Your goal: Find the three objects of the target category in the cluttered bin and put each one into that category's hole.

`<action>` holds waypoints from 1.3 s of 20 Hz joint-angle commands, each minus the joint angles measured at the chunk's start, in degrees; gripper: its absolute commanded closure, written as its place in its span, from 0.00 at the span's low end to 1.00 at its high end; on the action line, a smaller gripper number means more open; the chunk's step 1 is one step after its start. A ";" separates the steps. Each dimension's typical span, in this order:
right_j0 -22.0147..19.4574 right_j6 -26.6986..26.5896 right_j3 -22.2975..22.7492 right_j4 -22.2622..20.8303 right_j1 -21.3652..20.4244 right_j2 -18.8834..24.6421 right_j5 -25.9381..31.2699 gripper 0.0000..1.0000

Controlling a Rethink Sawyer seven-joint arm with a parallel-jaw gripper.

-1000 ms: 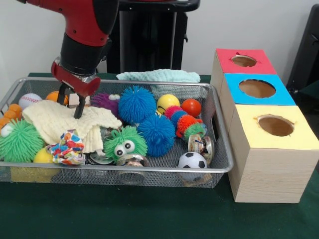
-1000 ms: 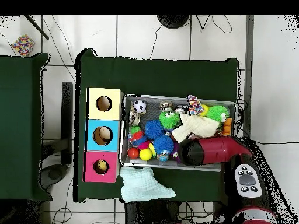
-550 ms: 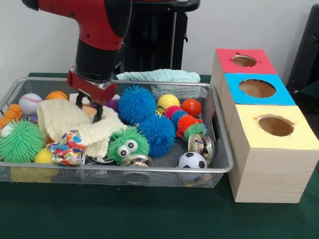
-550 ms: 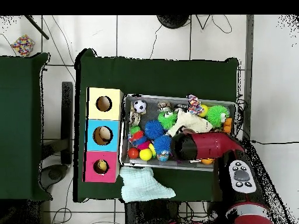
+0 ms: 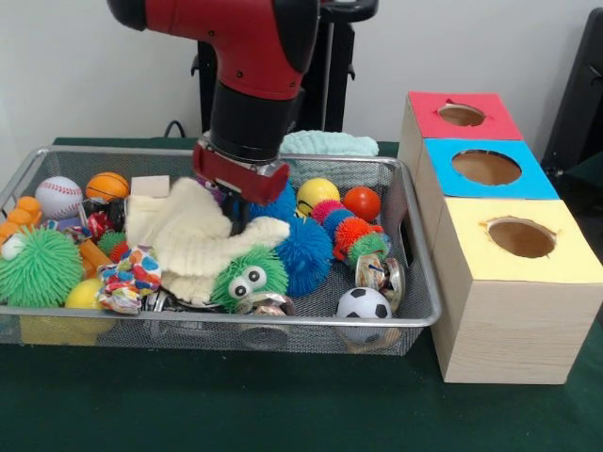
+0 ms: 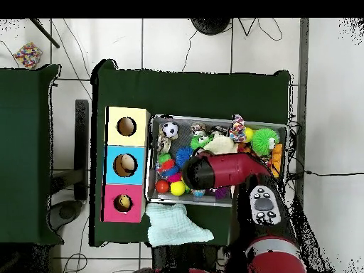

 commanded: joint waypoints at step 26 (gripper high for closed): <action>20.98 9.48 7.34 29.60 -4.06 -7.13 12.62 0.00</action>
